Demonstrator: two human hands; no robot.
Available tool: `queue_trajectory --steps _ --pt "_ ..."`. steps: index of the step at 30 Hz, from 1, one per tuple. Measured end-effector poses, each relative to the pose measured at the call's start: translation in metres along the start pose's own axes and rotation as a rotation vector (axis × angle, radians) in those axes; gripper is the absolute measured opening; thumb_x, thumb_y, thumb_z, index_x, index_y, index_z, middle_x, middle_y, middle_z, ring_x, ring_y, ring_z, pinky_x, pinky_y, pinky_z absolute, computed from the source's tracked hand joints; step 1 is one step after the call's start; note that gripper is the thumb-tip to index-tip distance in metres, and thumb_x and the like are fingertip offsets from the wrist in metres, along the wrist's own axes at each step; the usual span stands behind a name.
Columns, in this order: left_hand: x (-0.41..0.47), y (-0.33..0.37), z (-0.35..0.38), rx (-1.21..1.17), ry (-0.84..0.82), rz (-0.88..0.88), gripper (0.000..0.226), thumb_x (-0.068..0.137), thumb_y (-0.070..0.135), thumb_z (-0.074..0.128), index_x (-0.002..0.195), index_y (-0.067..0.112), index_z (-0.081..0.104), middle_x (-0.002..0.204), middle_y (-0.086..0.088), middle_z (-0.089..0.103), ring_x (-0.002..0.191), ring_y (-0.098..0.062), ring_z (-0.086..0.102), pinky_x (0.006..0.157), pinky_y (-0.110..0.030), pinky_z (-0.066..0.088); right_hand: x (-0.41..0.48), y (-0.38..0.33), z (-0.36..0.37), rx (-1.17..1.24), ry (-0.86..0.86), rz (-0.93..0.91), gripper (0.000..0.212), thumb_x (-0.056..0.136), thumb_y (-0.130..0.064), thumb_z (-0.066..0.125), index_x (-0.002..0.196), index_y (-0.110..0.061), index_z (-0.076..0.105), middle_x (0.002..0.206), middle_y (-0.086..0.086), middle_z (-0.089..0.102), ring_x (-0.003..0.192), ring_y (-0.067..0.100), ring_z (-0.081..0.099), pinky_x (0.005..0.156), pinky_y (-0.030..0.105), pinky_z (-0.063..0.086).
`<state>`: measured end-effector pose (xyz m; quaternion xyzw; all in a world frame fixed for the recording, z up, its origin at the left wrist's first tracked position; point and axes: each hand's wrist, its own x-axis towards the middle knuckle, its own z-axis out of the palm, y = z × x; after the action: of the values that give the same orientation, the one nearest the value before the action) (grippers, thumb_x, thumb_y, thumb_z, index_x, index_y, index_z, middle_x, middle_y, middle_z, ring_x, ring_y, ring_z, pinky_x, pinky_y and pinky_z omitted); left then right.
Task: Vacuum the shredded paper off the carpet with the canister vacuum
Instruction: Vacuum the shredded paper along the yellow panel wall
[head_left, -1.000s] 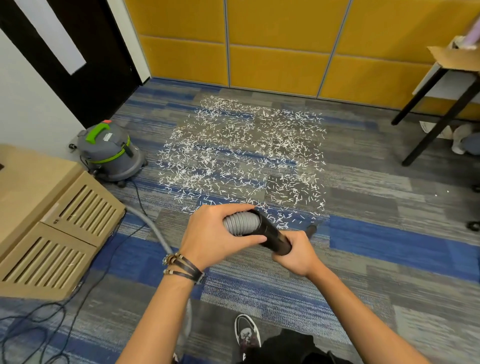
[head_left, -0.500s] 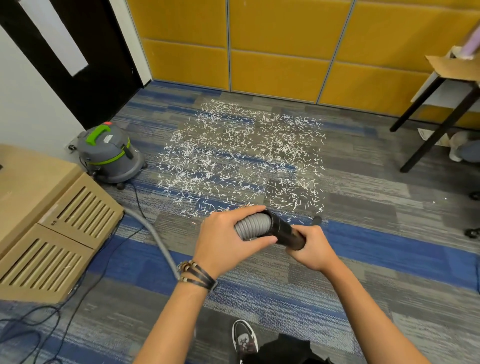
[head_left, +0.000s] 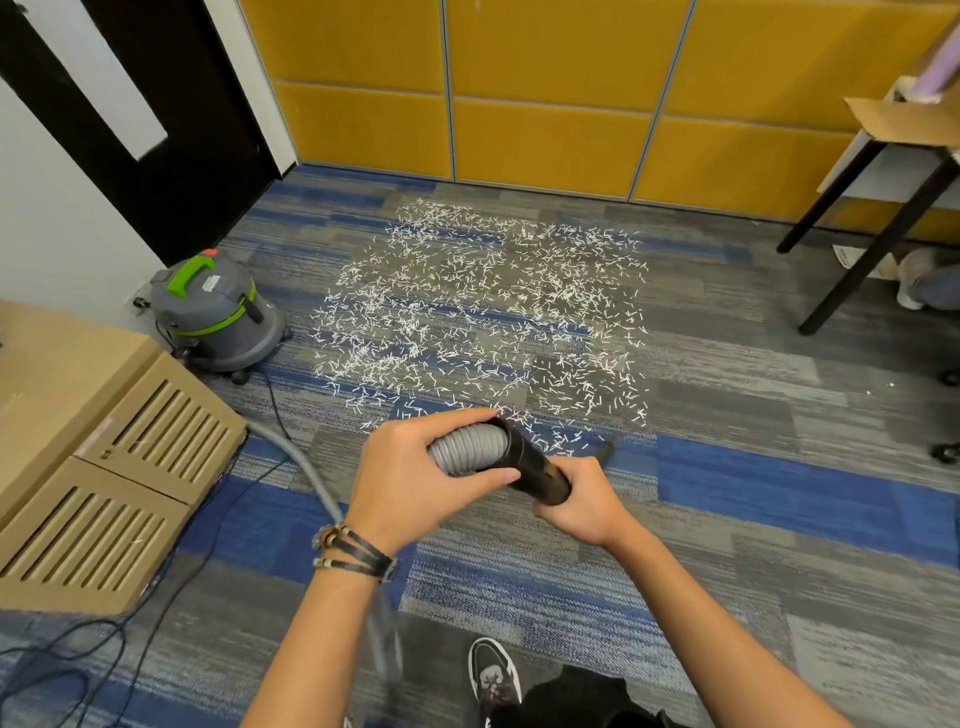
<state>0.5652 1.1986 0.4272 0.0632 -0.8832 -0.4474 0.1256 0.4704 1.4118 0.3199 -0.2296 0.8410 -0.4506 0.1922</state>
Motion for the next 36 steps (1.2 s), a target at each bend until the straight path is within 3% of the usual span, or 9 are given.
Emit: queue_trajectory --steps 4,8,13,21,28,36 --pt "-0.008 0.006 -0.019 -0.055 -0.014 0.067 0.059 0.060 0.064 0.089 0.115 0.047 0.077 0.104 0.028 0.077 0.098 0.006 0.073 0.092 -0.025 0.058 -0.008 -0.015 -0.002 -0.008 -0.048 -0.062 0.039 0.067 0.003 0.072 0.061 -0.030 0.051 0.051 -0.016 0.051 0.048 0.003 0.046 0.051 0.013 0.030" --pt "-0.007 0.015 -0.025 -0.073 0.008 0.105 0.060 0.061 0.061 0.090 0.117 0.042 0.078 0.105 0.026 0.077 0.098 0.004 0.074 0.092 -0.021 0.057 -0.014 -0.023 -0.009 -0.041 0.033 -0.123 0.032 0.066 -0.007 0.070 0.063 -0.032 0.051 0.051 -0.014 0.049 0.047 0.007 0.043 0.050 0.017 0.030" --pt "-0.008 0.014 -0.019 -0.049 -0.032 0.110 0.060 0.064 0.060 0.092 0.120 0.041 0.079 0.107 0.026 0.077 0.098 0.005 0.073 0.092 -0.030 0.060 -0.019 -0.018 -0.016 -0.050 0.041 -0.126 0.021 0.064 -0.010 0.067 0.064 -0.026 0.053 0.052 -0.012 0.047 0.048 0.005 0.039 0.049 0.021 0.028" --pt "-0.019 0.008 -0.030 -0.048 -0.025 0.090 0.060 0.063 0.058 0.094 0.118 0.038 0.079 0.110 0.024 0.077 0.102 0.003 0.073 0.092 -0.038 0.061 -0.026 -0.021 0.015 0.016 0.036 -0.073 0.030 0.060 -0.009 0.067 0.058 -0.030 0.047 0.051 -0.012 0.041 0.049 0.004 0.034 0.049 0.019 0.024" --pt "-0.027 0.012 -0.073 -0.004 0.075 0.131 0.057 0.063 0.055 0.094 0.114 0.033 0.081 0.105 0.021 0.079 0.096 -0.001 0.076 0.087 -0.036 0.062 -0.018 -0.051 0.047 0.075 0.005 -0.116 0.009 0.062 -0.012 0.065 0.068 -0.013 0.058 0.056 0.002 0.048 0.054 0.004 0.035 0.051 0.026 0.029" --pt "-0.042 0.005 -0.118 0.062 0.115 0.157 0.057 0.064 0.053 0.096 0.114 0.029 0.081 0.109 0.020 0.078 0.099 0.000 0.075 0.090 -0.026 0.059 -0.015 -0.090 0.079 0.137 -0.042 -0.124 0.018 0.062 -0.011 0.064 0.065 -0.023 0.051 0.054 -0.009 0.042 0.054 0.004 0.031 0.051 0.025 0.026"
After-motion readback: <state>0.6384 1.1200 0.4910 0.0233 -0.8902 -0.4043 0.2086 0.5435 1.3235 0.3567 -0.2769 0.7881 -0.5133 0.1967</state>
